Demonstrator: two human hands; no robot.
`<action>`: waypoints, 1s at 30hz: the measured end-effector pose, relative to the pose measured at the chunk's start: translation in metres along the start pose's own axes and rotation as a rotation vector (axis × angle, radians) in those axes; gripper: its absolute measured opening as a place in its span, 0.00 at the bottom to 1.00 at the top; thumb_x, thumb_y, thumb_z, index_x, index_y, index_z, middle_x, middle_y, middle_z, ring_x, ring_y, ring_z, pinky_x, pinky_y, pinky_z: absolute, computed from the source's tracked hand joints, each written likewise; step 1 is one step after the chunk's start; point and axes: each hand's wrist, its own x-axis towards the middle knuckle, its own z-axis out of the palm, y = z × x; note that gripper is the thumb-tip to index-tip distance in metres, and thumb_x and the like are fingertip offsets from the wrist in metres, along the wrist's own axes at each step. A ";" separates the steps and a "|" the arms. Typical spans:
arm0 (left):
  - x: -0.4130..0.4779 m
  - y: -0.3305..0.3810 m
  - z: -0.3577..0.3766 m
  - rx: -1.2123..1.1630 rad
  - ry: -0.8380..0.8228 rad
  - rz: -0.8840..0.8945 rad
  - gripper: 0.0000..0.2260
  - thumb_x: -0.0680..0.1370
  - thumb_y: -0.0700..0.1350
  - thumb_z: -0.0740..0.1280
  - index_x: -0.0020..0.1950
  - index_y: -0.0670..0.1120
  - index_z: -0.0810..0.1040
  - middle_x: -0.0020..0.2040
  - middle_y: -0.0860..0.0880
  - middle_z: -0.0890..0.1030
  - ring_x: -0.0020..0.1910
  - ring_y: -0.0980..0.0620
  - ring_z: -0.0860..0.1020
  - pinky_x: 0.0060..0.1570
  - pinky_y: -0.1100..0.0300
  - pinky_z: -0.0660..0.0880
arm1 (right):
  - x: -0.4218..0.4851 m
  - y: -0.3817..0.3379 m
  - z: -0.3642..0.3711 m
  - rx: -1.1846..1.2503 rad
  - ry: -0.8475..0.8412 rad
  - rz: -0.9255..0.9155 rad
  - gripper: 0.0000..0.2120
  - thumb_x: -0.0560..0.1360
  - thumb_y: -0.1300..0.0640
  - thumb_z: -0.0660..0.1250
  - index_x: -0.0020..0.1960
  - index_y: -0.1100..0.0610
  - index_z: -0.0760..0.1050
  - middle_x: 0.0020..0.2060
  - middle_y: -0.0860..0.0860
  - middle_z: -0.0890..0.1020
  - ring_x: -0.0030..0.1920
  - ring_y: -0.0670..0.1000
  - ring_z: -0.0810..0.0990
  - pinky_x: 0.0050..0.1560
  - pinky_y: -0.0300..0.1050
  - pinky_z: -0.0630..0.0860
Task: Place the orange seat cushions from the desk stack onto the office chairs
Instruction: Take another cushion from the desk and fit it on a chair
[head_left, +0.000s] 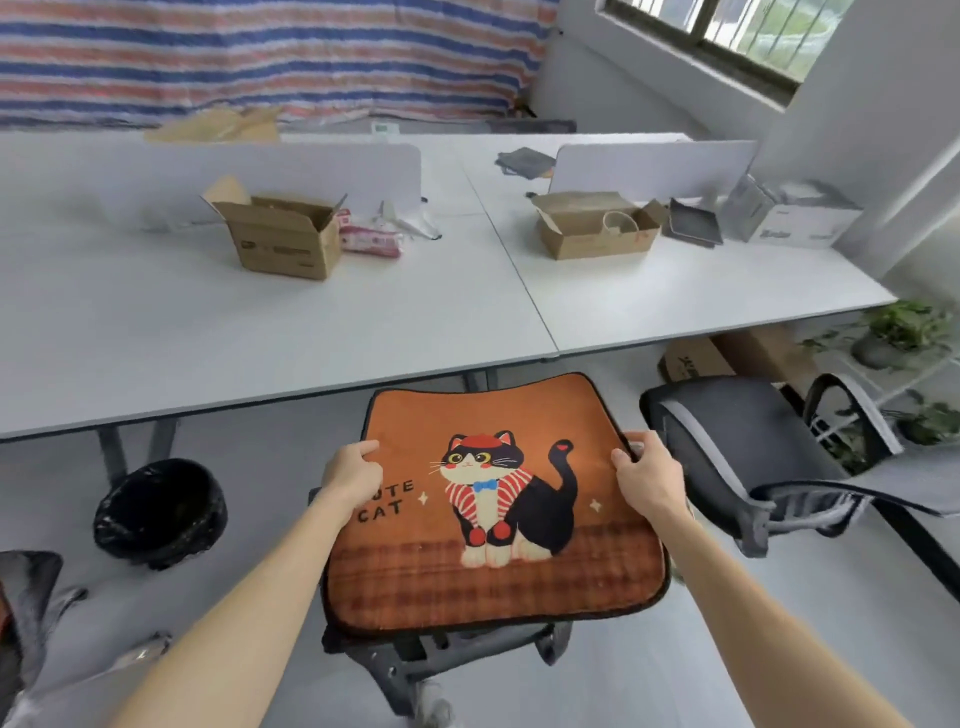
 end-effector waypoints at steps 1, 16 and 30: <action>0.014 -0.006 0.003 0.018 -0.010 -0.041 0.29 0.76 0.30 0.59 0.75 0.49 0.70 0.70 0.42 0.75 0.32 0.55 0.74 0.33 0.61 0.72 | 0.016 -0.003 0.011 -0.035 -0.043 0.020 0.17 0.81 0.52 0.64 0.69 0.53 0.71 0.62 0.54 0.80 0.57 0.57 0.80 0.54 0.50 0.75; 0.153 -0.092 0.107 0.025 0.058 -0.330 0.30 0.76 0.32 0.58 0.77 0.52 0.67 0.66 0.42 0.78 0.28 0.55 0.76 0.25 0.63 0.69 | 0.159 0.037 0.204 -0.344 -0.333 0.070 0.16 0.82 0.56 0.58 0.70 0.51 0.67 0.58 0.56 0.81 0.44 0.54 0.75 0.43 0.48 0.71; 0.194 -0.227 0.217 0.204 0.181 -0.432 0.30 0.75 0.29 0.62 0.71 0.55 0.65 0.62 0.46 0.71 0.41 0.49 0.74 0.35 0.55 0.73 | 0.195 0.169 0.340 -0.269 -0.294 0.227 0.17 0.84 0.58 0.55 0.71 0.55 0.67 0.61 0.59 0.80 0.46 0.58 0.78 0.43 0.48 0.74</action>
